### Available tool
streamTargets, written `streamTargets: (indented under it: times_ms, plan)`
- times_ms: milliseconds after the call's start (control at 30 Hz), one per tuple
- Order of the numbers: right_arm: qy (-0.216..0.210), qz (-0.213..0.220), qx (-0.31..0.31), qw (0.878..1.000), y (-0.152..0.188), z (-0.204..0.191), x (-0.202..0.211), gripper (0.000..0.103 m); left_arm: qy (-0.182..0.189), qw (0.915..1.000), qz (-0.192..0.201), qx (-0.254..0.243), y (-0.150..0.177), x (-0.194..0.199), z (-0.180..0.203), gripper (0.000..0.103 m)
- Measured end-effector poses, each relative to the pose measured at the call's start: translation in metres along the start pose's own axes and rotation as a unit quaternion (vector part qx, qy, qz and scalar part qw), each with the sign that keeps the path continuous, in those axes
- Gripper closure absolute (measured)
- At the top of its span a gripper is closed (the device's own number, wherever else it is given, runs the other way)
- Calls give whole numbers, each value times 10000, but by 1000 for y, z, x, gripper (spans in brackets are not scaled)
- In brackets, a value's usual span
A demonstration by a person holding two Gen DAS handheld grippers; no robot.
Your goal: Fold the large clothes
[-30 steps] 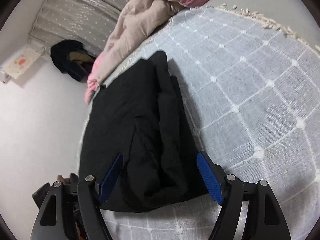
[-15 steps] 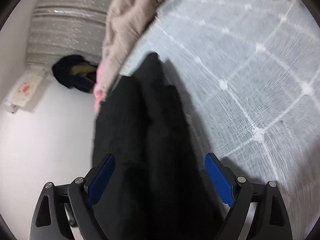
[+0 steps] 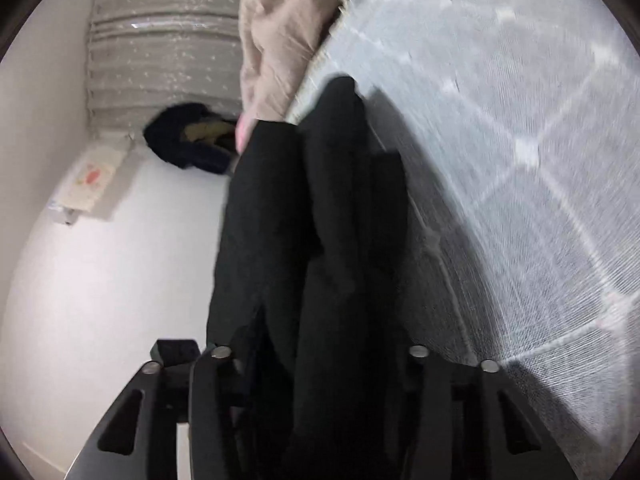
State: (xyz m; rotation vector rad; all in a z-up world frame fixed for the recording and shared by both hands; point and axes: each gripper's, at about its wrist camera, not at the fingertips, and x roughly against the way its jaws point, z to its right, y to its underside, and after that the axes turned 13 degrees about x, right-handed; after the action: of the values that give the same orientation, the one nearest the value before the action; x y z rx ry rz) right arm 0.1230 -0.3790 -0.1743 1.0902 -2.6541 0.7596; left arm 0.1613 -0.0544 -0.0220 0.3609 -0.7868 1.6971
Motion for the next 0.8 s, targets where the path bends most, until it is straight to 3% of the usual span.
streamTargets:
  times_ms: [133,300,400,467,533,600,667,733,800]
  plan:
    - [123,615,290,9976,-11,-24,39,61,373,9981,128,-464,-10,-8,51,29]
    - [606,1671,742,9813,-13,-53,121,60,896,9910,-223,-970,-23,-48,110,25]
    - [1031,2052,662,9710,-9,-47,153,49,536,9909,-521,-1122,-32,-94,123,17]
    - [1490,2136,273,9651,-7,-25,164,37,-314,9918,-498,-1131,-33,-125,116,17]
    - [2311,2073,-320,9500,-3,4,173,27,-760,9899,-556,-1055,-30,-138,107,17]
    - [2622,1989,-667,9419,2,26,180,27,-572,9922,-559,-959,-23,-133,103,17]
    - [2382,2143,-822,9437,7,30,191,27,-353,9921,-473,-1106,-12,-122,106,17]
    - [2298,2310,-585,9436,9,16,199,27,-186,9908,-277,-1310,1,-108,116,19]
    - [2426,2388,-161,9402,9,-8,203,27,122,9899,39,-1409,15,-89,123,28]
